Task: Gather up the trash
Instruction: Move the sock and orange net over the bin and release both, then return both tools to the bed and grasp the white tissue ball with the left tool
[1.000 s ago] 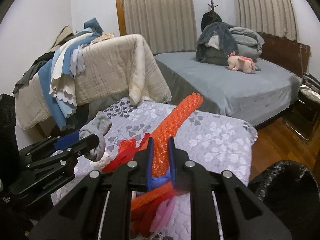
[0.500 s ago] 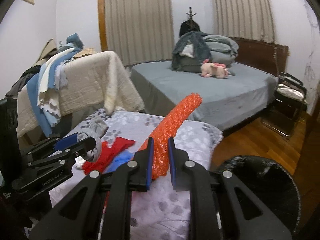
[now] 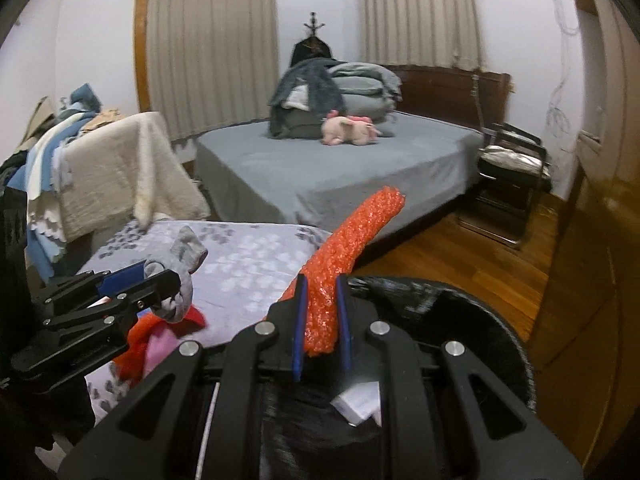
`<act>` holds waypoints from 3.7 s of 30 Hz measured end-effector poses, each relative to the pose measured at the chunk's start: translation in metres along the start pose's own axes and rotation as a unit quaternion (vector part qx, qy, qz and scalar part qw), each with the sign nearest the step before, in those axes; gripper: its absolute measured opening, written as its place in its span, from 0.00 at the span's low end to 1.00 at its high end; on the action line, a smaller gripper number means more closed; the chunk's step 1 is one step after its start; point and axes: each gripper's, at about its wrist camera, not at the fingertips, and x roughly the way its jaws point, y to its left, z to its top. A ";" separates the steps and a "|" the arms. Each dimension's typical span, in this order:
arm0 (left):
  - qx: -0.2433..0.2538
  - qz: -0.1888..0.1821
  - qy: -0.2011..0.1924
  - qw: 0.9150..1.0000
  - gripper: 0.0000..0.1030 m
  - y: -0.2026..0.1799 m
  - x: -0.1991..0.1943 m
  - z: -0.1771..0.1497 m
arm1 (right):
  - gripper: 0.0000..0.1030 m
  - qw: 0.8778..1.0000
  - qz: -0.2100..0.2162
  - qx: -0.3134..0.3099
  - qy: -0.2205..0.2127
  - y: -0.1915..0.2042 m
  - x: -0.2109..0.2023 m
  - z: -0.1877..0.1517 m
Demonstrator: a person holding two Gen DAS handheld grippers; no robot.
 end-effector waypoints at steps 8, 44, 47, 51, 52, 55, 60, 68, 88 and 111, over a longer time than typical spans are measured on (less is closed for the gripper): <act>0.027 -0.047 0.015 0.998 0.37 -0.049 0.034 0.000 | 0.13 0.998 -0.048 0.024 0.017 -0.047 -0.006 -0.024; 0.023 -0.021 0.025 0.999 0.92 -0.037 0.035 -0.008 | 0.93 0.991 -0.106 0.074 0.037 -0.082 0.003 -0.054; 0.015 0.003 0.014 1.000 0.94 -0.018 0.018 -0.005 | 0.93 0.993 -0.098 0.063 0.027 -0.065 0.004 -0.046; -0.003 0.043 0.003 0.999 0.94 0.017 -0.009 -0.005 | 0.94 0.996 -0.072 0.053 0.019 -0.036 0.011 -0.035; -0.005 0.051 0.000 0.999 0.94 0.023 -0.014 -0.004 | 0.94 0.997 -0.062 0.048 0.018 -0.026 0.014 -0.033; -0.017 0.082 -0.008 0.996 0.94 0.047 -0.033 -0.006 | 0.94 0.998 -0.040 0.036 0.016 0.000 0.022 -0.026; -0.037 0.135 -0.017 0.990 0.94 0.088 -0.061 -0.017 | 0.94 1.000 0.002 0.013 0.017 0.046 0.038 -0.016; -0.078 0.199 -0.009 0.977 0.94 0.146 -0.089 -0.041 | 0.94 0.998 0.050 -0.010 0.021 0.106 0.055 -0.015; -0.093 0.218 0.042 0.970 0.85 0.183 -0.079 -0.093 | 0.94 0.993 0.077 -0.054 0.069 0.164 0.082 -0.053; -0.118 0.132 0.106 0.978 0.33 0.179 -0.022 -0.116 | 0.88 0.992 0.082 -0.057 0.082 0.156 0.096 -0.060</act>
